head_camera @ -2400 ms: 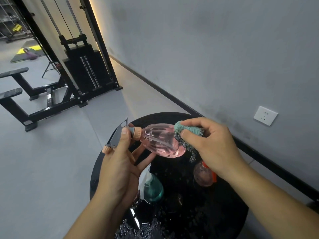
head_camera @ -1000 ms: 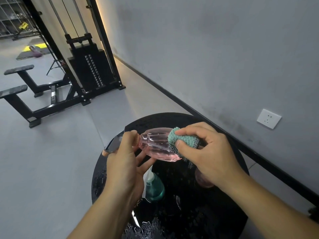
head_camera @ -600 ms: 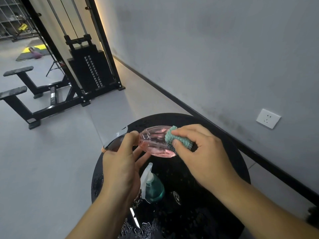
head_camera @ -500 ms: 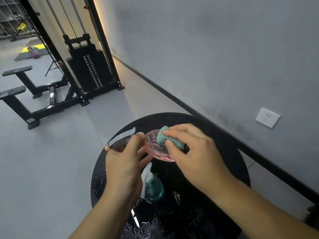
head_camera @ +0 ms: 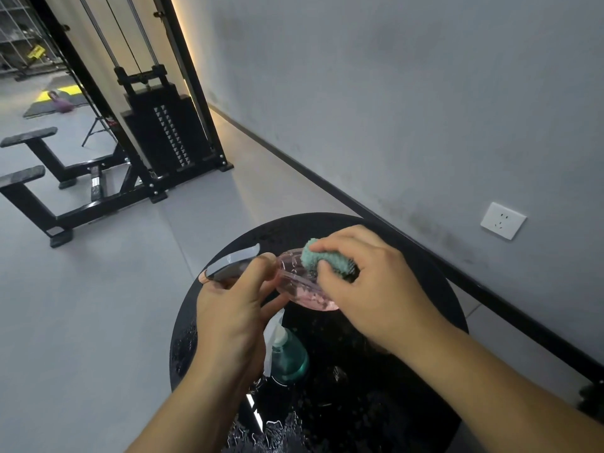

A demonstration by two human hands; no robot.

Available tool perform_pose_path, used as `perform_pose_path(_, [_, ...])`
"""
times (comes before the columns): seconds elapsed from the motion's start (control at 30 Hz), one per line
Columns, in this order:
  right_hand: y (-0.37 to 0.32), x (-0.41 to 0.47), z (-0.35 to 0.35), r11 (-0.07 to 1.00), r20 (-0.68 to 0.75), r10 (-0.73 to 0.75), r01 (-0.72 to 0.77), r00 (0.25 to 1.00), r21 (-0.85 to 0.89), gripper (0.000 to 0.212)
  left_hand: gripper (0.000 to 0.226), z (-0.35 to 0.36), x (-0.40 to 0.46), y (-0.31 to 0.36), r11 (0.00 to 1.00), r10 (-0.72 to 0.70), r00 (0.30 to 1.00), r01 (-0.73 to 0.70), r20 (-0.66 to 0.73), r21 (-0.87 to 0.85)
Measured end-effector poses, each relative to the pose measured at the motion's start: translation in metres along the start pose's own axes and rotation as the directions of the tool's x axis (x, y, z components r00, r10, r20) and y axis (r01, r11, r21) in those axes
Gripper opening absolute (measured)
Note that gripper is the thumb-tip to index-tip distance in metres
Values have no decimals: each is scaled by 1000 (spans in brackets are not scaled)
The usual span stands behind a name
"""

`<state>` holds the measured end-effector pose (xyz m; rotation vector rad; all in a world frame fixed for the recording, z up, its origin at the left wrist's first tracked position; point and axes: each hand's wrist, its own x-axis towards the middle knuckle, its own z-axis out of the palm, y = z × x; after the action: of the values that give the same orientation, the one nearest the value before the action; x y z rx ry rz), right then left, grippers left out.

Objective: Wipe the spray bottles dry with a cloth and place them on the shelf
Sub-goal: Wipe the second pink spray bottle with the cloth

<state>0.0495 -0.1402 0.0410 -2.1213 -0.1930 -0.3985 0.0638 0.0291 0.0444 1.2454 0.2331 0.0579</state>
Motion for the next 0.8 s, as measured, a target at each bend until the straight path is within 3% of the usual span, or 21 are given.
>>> perform_pose_path(0.1, [5, 0, -4, 999, -10, 49, -49, 999, 14, 23, 19, -1, 2, -1, 1000, -4, 1000, 4, -3, -7])
perform_pose_path(0.27, [-4, -5, 5, 994, 103, -91, 97, 991, -54, 26, 11, 2, -1, -7, 999, -14, 999, 13, 49, 30])
perform_pose_path(0.47, [3, 1, -9, 999, -19, 38, -37, 999, 27, 23, 11, -2, 3, -3, 1000, 14, 999, -14, 32, 9])
perform_pose_path(0.6, [-4, -5, -4, 998, 96, -54, 56, 994, -18, 25, 9, 1, -1, -7, 1000, 3, 998, -4, 57, 27])
perform_pose_path(0.8, [5, -2, -13, 996, -82, 58, -52, 995, 78, 22, 24, 1, 0, 3, 999, 36, 999, -35, 13, -40])
